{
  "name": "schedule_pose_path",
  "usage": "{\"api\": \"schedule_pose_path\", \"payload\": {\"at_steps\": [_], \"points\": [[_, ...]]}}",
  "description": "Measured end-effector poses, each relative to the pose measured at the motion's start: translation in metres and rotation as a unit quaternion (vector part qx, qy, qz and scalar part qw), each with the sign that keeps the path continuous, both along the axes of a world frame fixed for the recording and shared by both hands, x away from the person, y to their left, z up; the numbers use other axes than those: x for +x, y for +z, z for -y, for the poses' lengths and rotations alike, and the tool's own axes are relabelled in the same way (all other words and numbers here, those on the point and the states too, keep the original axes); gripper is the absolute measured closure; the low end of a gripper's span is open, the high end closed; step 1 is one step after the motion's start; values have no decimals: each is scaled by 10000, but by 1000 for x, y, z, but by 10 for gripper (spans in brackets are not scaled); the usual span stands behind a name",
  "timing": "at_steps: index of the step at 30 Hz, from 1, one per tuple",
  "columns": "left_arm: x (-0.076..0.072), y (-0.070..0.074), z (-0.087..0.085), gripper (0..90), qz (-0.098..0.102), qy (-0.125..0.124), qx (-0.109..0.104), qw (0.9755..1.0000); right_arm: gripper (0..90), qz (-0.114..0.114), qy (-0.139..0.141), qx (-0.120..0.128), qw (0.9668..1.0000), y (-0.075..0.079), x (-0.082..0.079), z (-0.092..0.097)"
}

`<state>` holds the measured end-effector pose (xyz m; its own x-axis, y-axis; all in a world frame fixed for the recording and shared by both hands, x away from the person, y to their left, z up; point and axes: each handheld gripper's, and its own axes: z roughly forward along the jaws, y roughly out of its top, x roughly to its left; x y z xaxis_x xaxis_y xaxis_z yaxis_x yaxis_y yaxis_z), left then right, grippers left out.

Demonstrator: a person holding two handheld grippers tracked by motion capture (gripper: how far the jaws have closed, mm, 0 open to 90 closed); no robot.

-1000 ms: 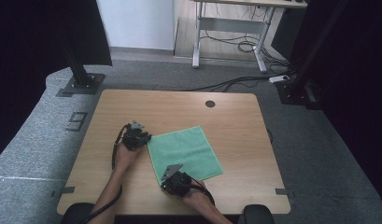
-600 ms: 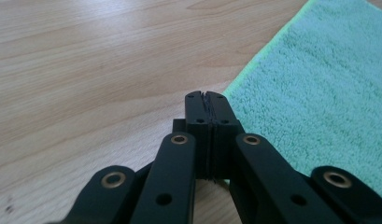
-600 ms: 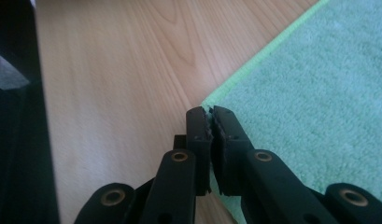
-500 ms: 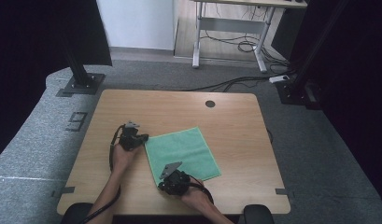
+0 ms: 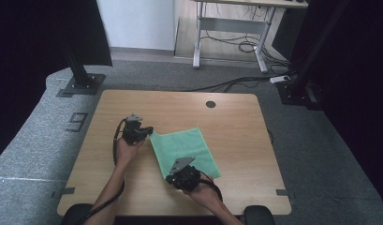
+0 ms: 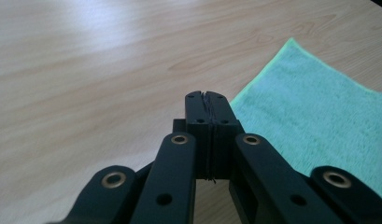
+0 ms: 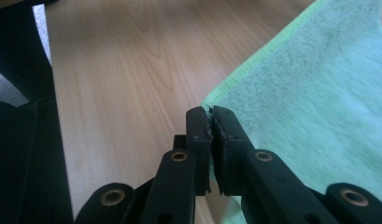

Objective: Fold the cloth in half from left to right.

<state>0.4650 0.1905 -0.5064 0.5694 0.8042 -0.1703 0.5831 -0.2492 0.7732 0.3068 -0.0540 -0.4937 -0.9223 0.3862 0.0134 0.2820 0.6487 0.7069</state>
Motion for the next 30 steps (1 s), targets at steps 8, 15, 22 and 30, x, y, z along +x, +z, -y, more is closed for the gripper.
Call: {"api": "schedule_pose_path", "payload": {"at_steps": [8, 15, 22, 30], "points": [[11, 7, 32, 890, 106, -191, 74, 9997, 848, 22, -359, 95, 9993, 1, 3, 31], [19, 7, 57, 890, 151, -316, 128, 9993, 848, 43, -689, 185, 9974, 0, 6, 60], [25, 7, 78, 889, 206, -422, 172, 9987, 848, 54, -901, 245, 9956, 0, 8, 80], [31, 10, 99, 889, 269, -550, 227, 9979, 848, 93, -1042, 263, 9942, 2, 7, 95]]}}
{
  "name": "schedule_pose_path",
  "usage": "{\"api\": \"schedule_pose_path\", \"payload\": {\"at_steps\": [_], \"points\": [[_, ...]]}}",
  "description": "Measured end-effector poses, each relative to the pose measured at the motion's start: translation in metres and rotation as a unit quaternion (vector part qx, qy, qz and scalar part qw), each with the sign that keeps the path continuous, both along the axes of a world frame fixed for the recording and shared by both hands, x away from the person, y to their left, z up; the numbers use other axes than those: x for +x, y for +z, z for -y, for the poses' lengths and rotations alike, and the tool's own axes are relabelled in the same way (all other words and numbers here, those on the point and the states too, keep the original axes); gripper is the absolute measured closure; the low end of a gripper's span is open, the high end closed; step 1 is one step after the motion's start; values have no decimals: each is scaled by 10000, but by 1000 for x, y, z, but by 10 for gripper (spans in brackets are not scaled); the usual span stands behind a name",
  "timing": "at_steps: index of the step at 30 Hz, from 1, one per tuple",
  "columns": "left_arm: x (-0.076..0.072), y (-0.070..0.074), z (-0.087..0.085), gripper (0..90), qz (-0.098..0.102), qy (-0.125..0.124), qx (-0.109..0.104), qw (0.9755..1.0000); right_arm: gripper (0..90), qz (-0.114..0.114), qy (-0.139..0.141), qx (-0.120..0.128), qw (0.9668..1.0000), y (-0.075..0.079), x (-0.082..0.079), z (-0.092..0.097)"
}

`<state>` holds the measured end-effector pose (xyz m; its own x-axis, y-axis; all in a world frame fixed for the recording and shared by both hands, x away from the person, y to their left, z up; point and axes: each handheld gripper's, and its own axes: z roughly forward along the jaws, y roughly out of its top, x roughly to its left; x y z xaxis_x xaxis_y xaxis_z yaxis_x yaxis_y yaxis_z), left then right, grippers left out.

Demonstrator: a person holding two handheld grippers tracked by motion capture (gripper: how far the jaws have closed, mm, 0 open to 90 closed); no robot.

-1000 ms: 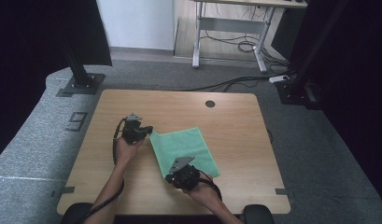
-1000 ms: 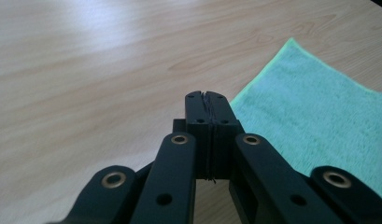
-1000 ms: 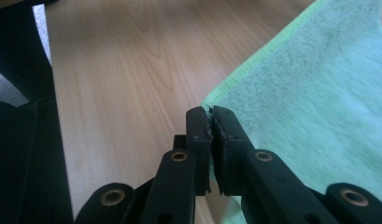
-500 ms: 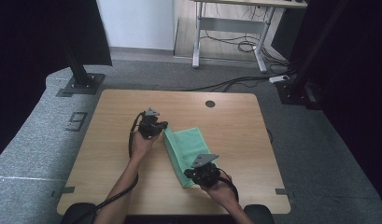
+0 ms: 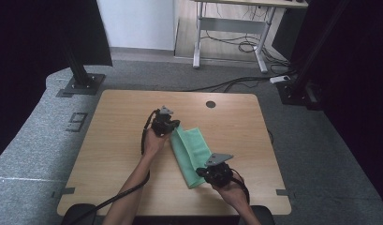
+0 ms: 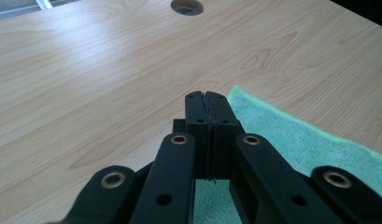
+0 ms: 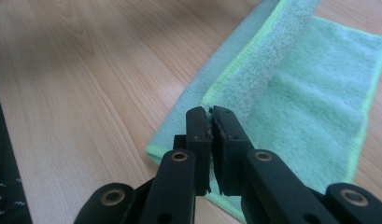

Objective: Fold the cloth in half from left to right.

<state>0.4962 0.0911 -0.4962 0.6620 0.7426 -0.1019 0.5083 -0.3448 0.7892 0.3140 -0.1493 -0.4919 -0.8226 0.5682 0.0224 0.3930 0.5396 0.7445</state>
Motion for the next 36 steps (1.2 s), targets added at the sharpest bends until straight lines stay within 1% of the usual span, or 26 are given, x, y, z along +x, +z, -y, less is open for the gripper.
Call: {"api": "schedule_pose_path", "payload": {"at_steps": [5, 8, 12, 15, 20, 28, 29, 31, 34, 36], "points": [[2, 0, 15, 887, 16, -77, 63, 9999, 848, -36, -132, 25, 9999, 1, 0, 11], [4, 0, 22, 887, 21, -105, 171, 9998, 848, -45, -213, 32, 9998, 1, 0, 19], [7, -4, 29, 886, -14, -94, 252, 9996, 847, -84, -317, 6, 9995, -3, 3, 26], [8, -8, 32, 886, -56, -91, 305, 9995, 845, -141, -435, -81, 9989, -10, 7, 30], [9, -14, 37, 885, -86, -81, 329, 9994, 844, -239, -577, -111, 9980, -20, 10, 37], [11, -21, 46, 874, -99, -115, 414, 9990, 832, -254, -717, -186, 9969, -23, 11, 44], [11, -22, 46, 861, -102, -108, 393, 9991, 832, -260, -744, -194, 9967, -23, 11, 45], [10, -23, 46, 784, -67, -112, 416, 9990, 816, -252, -788, -209, 9964, -24, 11, 47], [8, -20, 47, 609, 41, -71, 430, 9990, 746, -219, -941, -222, 9951, -24, 12, 52], [8, -17, 48, 527, 114, -28, 442, 9990, 681, -168, -1051, -231, 9941, -23, 13, 55]]}}
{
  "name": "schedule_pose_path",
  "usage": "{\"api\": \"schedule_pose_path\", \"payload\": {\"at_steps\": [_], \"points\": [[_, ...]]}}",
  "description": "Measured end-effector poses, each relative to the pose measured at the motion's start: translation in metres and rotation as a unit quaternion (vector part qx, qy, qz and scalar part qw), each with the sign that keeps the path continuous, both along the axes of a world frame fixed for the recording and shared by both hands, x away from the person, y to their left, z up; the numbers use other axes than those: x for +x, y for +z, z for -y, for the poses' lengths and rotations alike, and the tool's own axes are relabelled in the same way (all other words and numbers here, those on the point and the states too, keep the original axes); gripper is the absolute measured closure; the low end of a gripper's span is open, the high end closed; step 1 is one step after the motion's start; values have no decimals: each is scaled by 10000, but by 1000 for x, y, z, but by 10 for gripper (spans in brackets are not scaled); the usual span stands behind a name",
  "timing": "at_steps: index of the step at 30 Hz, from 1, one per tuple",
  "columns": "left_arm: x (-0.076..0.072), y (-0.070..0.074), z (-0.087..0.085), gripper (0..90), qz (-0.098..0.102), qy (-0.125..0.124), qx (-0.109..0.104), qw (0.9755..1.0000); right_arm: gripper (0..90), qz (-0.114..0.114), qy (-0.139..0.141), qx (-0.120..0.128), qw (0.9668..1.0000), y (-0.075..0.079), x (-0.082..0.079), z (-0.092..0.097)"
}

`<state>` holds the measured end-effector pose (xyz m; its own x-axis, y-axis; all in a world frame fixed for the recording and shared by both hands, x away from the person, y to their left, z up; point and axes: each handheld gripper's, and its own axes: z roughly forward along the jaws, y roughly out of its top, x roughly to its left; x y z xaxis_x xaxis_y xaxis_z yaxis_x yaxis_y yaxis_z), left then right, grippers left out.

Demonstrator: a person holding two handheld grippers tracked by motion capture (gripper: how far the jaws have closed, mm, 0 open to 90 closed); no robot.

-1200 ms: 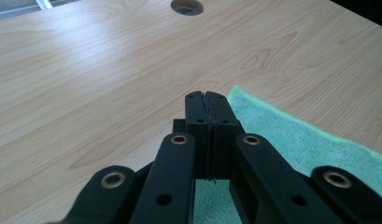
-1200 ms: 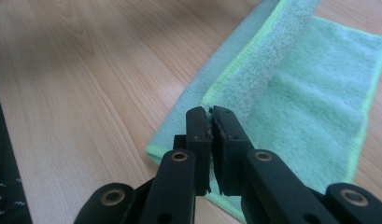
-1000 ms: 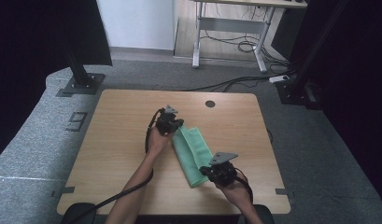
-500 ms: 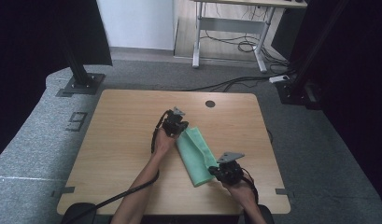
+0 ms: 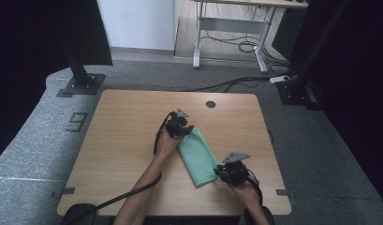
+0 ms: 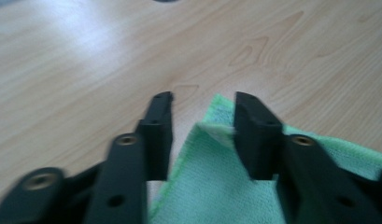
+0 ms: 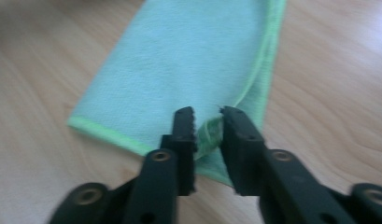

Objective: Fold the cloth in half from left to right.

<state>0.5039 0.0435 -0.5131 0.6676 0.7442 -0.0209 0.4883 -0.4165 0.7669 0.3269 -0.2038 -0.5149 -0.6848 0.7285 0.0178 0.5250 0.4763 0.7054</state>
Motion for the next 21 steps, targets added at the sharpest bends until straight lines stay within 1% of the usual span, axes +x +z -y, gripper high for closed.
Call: {"api": "schedule_pose_path", "payload": {"at_steps": [2, 4, 6, 7, 9, 11, 14, 17, 19, 21], "points": [[-1, 6, 0, 467, 95, 30, 17, 9999, 640, 63, -122, -2, 9999, 2, 1, 3], [-3, 10, 1, 384, 162, 43, -16, 9999, 609, 114, -216, -8, 9997, 4, 3, 6], [-4, 15, 1, 338, 276, 67, 45, 9996, 589, 171, -284, -49, 9994, 6, 5, 8], [-5, 17, 1, 312, 284, 97, 37, 9995, 580, 187, -308, -66, 9993, 6, 6, 9], [-6, 19, 0, 281, 259, 77, 14, 9996, 554, 196, -330, -70, 9992, 7, 8, 9], [-9, 20, -1, 274, 250, 48, 72, 9997, 532, 180, -328, -100, 9993, 6, 11, 8], [-15, 17, -4, 231, 191, -16, 101, 9998, 500, 137, -303, -155, 9993, 3, 13, 5], [-23, 12, -9, 206, 148, -45, 78, 9998, 500, 78, -296, -324, 9990, -5, 17, 3], [-30, 8, -12, 196, 119, -79, 102, 9998, 517, 32, -339, -501, 9982, -11, 19, 5], [-37, 4, -15, 186, 102, -121, 129, 9998, 523, -19, -375, -525, 9979, -15, 21, 7]]}}
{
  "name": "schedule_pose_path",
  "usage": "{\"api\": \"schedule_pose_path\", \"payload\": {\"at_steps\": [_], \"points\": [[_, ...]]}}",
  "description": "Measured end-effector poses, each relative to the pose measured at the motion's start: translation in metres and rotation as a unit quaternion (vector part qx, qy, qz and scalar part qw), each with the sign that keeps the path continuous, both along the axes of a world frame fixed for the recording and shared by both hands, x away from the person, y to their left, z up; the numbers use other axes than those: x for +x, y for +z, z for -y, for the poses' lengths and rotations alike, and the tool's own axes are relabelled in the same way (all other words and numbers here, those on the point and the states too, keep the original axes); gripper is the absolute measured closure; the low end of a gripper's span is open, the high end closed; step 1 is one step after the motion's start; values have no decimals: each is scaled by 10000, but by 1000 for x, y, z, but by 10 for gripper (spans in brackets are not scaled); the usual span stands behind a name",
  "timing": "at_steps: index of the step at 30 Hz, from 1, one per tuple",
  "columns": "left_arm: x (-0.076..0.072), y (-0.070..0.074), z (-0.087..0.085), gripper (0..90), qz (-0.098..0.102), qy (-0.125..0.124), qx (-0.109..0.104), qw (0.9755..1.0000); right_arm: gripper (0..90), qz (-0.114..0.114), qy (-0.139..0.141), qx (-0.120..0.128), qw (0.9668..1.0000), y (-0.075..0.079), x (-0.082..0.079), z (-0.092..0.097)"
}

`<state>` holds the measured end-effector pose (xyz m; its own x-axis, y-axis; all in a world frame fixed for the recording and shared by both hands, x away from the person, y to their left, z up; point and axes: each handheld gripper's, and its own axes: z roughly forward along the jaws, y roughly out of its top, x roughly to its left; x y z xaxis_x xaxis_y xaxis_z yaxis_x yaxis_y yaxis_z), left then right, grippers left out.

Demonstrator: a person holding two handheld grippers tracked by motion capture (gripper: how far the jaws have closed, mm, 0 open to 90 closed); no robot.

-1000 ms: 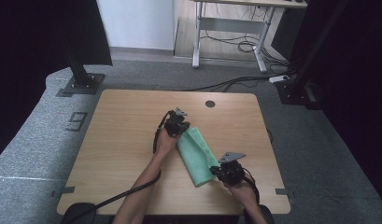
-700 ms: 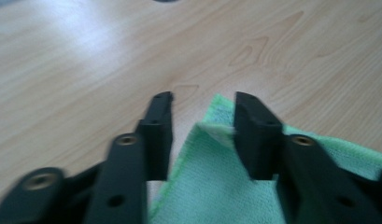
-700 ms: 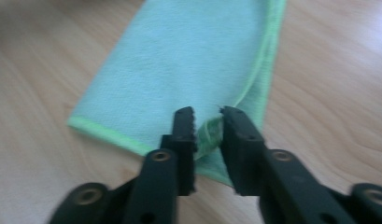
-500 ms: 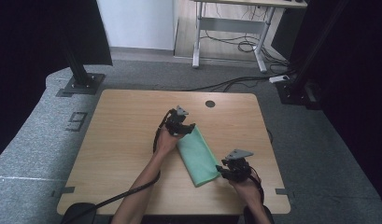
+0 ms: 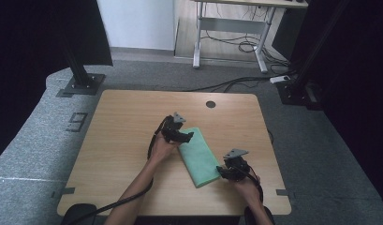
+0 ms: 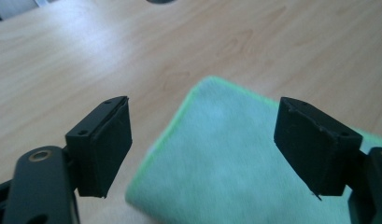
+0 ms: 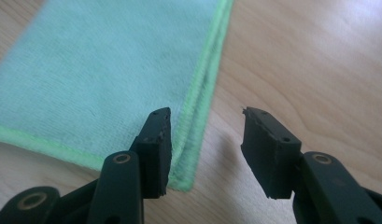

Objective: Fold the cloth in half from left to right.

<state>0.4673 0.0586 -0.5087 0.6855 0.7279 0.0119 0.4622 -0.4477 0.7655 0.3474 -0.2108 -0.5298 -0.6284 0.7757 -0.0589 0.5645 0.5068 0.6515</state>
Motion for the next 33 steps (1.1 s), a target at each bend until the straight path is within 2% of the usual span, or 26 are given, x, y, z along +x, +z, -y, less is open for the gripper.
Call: {"api": "schedule_pose_path", "payload": {"at_steps": [5, 9, 12, 16, 21, 23, 27, 33], "points": [[-19, -7, -7, 166, -63, -128, 37, 9999, 545, -37, 18, 4, 10000, -4, 1, 2], [-34, -11, -10, 151, -97, -212, 40, 9997, 672, -104, 130, 127, 9998, -6, 2, 2], [-45, -14, -9, 146, -132, -254, 38, 9996, 699, -141, 170, 236, 9995, -7, 2, 4], [-55, -21, -5, 143, -150, -323, 172, 9992, 642, -113, 154, 217, 9996, -7, 2, 5], [-57, -34, 0, 138, -99, -279, 563, 9980, 540, -131, 67, 268, 9995, -8, 5, 9], [-57, -38, -1, 130, -118, -252, 518, 9983, 517, -142, 63, 247, 9996, -8, 5, 9], [-56, -39, -3, 117, -127, -196, 502, 9985, 515, -55, 180, 30, 9998, -6, 3, 5], [-54, -39, -8, 89, -140, -71, 536, 9984, 485, -108, 343, 83, 9993, -7, -1, -2]]}}
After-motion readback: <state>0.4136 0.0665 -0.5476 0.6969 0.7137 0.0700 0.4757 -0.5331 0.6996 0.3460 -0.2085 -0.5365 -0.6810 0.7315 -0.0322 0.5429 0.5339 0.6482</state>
